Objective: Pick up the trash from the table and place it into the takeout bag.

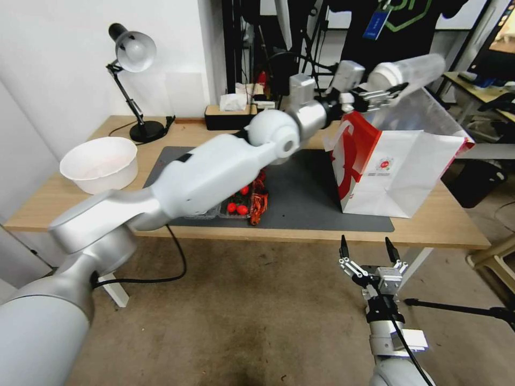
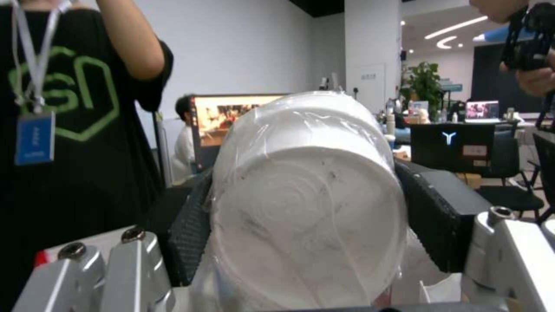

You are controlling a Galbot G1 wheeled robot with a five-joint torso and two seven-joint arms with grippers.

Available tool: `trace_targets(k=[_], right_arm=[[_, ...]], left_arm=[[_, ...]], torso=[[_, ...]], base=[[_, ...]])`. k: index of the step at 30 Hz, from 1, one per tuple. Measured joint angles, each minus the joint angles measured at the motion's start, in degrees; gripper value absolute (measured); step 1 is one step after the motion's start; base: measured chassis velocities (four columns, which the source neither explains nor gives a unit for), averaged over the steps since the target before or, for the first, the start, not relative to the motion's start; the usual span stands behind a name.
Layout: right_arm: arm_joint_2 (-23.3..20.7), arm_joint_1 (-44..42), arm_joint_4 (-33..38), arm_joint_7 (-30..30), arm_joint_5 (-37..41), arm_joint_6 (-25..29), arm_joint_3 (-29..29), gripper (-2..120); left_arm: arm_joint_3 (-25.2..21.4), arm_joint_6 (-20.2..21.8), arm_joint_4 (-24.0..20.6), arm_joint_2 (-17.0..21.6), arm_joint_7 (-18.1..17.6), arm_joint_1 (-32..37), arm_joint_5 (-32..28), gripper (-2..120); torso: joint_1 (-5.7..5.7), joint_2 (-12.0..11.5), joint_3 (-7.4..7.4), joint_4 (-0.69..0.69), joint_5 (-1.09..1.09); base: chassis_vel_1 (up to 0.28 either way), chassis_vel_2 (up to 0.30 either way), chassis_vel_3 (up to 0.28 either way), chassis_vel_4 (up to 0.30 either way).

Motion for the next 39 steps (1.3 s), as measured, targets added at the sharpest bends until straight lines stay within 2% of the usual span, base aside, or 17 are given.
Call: trace_targets(k=[2,4,7,8,10,11,14,17,24,27,29,30,33,34,37,38,39], right_arm=[[0.0,-0.1,0.0,0.0,0.0,0.1,0.1,100],[0.1,-0.1,0.0,0.0,0.0,0.1,0.1,100],[0.1,-0.1,0.1,0.1,0.0,0.3,0.2,100],[0.1,-0.1,0.1,0.1,0.0,0.3,0.2,100],[0.2,-0.2,0.4,0.2,0.0,0.3,0.4,100],[0.2,-0.2,0.4,0.2,0.0,0.3,0.4,100],[0.3,-0.3,0.5,0.3,0.1,0.4,0.6,100],[0.4,-0.2,0.5,0.3,0.1,0.4,0.5,100],[0.5,-0.3,0.6,0.3,0.1,0.4,0.6,100],[0.4,-0.4,0.9,0.3,0.1,0.4,0.8,100],[0.4,-0.4,0.9,0.3,0.1,0.4,0.8,100],[0.4,-0.4,0.9,0.3,0.1,0.4,0.8,100],[0.5,-0.3,1.0,0.3,0.1,0.3,0.6,100],[0.5,-0.3,1.0,0.3,0.1,0.3,0.6,100],[0.4,-0.5,1.2,0.3,0.0,0.2,0.3,100],[0.4,-0.5,1.2,0.3,0.0,0.2,0.3,100],[0.3,-0.5,1.3,0.3,-0.1,0.1,0.2,100]], left_arm=[[0.7,0.0,2.1,-2.2,0.1,-1.0,-0.1,69],[0.9,-0.1,2.7,-2.9,0.1,-1.3,-0.2,69],[2.7,-0.3,8.9,-8.3,1.0,-2.4,-0.8,70],[2.7,-0.3,8.9,-8.3,1.0,-2.4,-0.8,70],[3.8,-0.9,12.8,-10.8,2.1,-2.5,-0.3,80],[3.8,-0.9,12.8,-10.8,2.1,-2.5,-0.3,80],[4.0,-1.2,14.7,-11.8,2.5,-1.9,1.2,93],[3.7,-1.2,14.7,-11.8,2.4,-1.8,1.3,99],[2.9,-1.2,14.8,-11.7,2.0,-1.2,1.8,100],[0.7,-1.2,13.0,-10.8,0.4,-0.5,2.0,100],[-1.3,-1.0,9.7,-7.3,-1.3,0.3,1.9,100],[-1.3,-1.0,9.7,-7.3,-1.3,0.3,1.9,100],[-2.3,-0.9,4.9,-0.9,-2.6,2.3,1.9,100],[-2.3,-0.9,4.9,-0.9,-2.6,2.3,1.9,100],[-5.2,-0.7,1.7,4.7,-3.0,5.6,2.8,100],[-5.2,-0.7,1.7,4.7,-3.0,5.6,2.8,100],[-6.2,-0.7,0.9,6.2,-3.0,6.6,3.3,100]], torso=[[-0.01,0.0,-0.01,0.0,0.0],[-0.01,0.0,-0.01,0.02,0.0],[-0.01,0.0,-0.01,0.0,0.0],[-0.01,0.0,-0.01,0.0,0.0],[-0.01,0.0,0.0,0.0,-0.01],[-0.01,0.0,0.0,0.0,-0.01],[-0.01,0.0,0.0,0.01,-0.01],[-0.01,0.0,-0.01,0.02,-0.02],[-0.01,0.0,0.0,0.01,-0.02],[-0.01,0.0,0.0,-0.01,-0.02],[-0.01,0.0,0.0,0.0,-0.03],[-0.01,0.0,0.0,0.0,-0.03],[-0.01,0.0,0.0,0.03,-0.05],[-0.01,0.0,0.0,0.03,-0.05],[-0.01,0.0,0.0,0.03,-0.05],[-0.01,0.0,0.0,0.03,-0.05],[-0.01,0.0,0.0,0.02,-0.05]], base=[[0.0,0.0,0.0,0.0],[0.0,0.0,0.0,0.0],[0.0,0.0,0.0,0.0],[0.0,0.0,0.0,0.0],[0.0,0.0,0.0,0.0],[0.0,0.0,0.0,0.0],[0.0,0.0,0.0,0.0],[0.0,0.0,0.0,0.0],[0.0,0.0,0.0,0.0],[0.0,0.0,0.0,0.0],[0.0,0.0,0.0,0.0],[0.0,0.0,0.0,0.0],[0.0,0.0,0.0,0.0],[0.0,0.0,0.0,0.0],[0.0,0.0,0.0,0.0],[0.0,0.0,0.0,0.0],[0.0,0.0,0.0,0.0]])
